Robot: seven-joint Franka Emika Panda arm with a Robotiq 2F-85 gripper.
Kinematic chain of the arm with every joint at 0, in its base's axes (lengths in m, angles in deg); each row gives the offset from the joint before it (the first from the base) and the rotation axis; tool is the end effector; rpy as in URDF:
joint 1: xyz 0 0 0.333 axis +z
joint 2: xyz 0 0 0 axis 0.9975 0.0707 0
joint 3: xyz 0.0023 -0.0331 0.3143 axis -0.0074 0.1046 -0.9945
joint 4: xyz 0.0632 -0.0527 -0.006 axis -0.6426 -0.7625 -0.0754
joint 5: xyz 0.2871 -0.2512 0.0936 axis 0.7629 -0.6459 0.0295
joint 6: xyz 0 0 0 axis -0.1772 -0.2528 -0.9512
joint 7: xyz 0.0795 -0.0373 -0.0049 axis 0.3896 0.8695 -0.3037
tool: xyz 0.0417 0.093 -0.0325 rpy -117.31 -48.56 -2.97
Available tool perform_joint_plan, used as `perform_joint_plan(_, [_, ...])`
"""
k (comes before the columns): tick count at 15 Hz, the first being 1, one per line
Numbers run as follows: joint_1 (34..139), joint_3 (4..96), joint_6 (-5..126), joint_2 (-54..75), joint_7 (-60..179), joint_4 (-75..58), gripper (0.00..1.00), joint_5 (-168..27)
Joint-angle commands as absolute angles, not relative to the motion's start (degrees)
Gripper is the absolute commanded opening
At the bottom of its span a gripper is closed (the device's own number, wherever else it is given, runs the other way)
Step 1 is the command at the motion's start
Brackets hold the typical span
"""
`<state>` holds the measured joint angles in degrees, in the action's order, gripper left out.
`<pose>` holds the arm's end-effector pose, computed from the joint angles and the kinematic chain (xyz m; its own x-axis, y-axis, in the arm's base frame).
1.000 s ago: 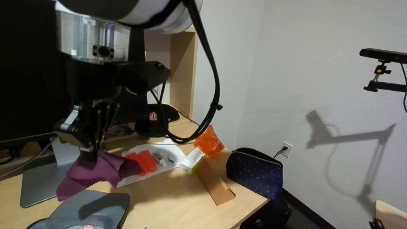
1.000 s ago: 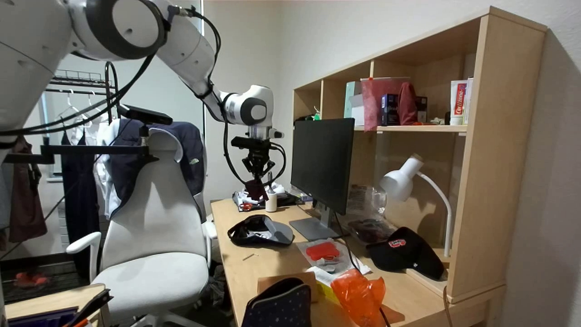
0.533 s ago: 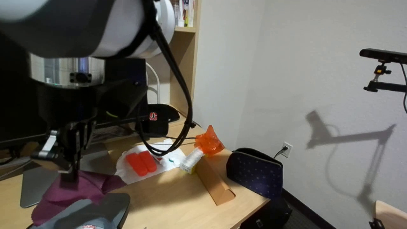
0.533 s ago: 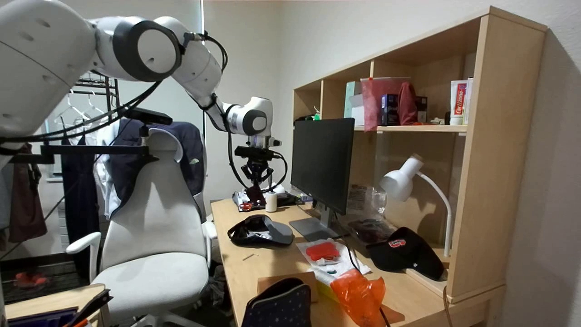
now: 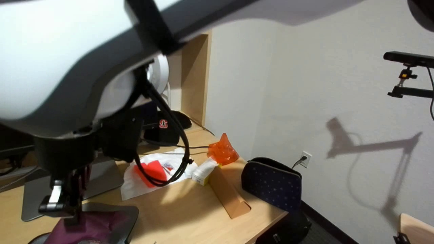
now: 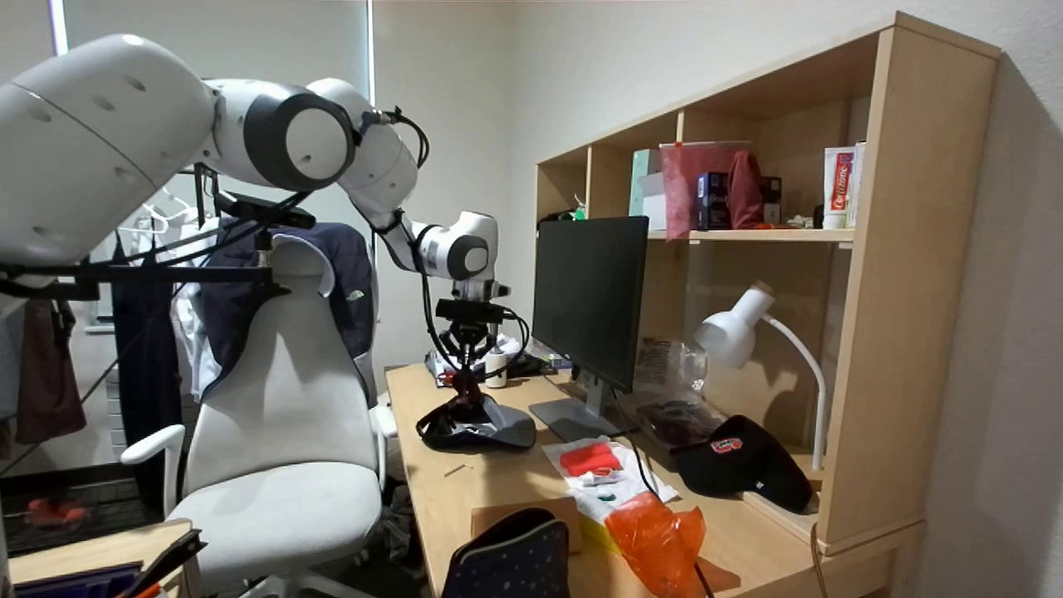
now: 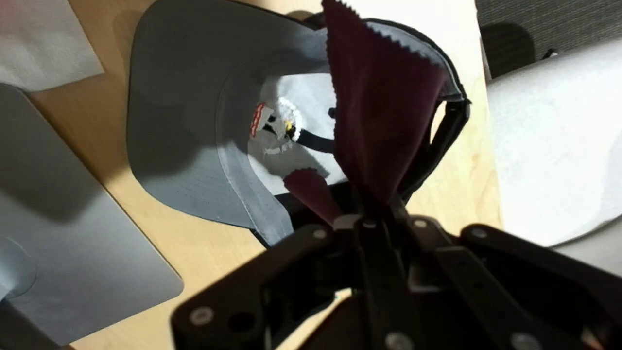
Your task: Pick up the purple object and put it in the hat
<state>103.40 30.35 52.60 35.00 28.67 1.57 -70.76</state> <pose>0.6330 0.3639 0.2858 0.5409 0.8311 0.1290 0.8411 -0.5343 -0.0846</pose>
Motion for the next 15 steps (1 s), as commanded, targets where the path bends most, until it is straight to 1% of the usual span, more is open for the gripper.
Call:
perform_joint_plan(1, [103.86, 30.02, 55.12, 39.67, 26.79, 3.93, 0.08, -73.17])
perform_joint_plan(2, [103.90, 29.94, 55.64, 40.17, 26.68, 3.95, 0.10, -73.62])
perform_joint_plan(3, [104.01, 29.98, 56.45, 40.60, 26.88, 3.87, 0.34, -74.04])
perform_joint_plan(4, [104.03, 29.88, 57.02, 40.87, 26.83, 3.94, 0.35, -74.42])
perform_joint_plan(6, [104.17, 30.09, 58.06, 40.74, 27.42, 3.65, 0.44, -74.96])
perform_joint_plan(14, [101.66, 33.51, 56.46, 31.94, 35.11, -2.52, 0.96, -74.25])
perform_joint_plan(15, [101.11, 33.99, 56.61, 30.61, 36.65, -3.59, 0.98, -73.88])
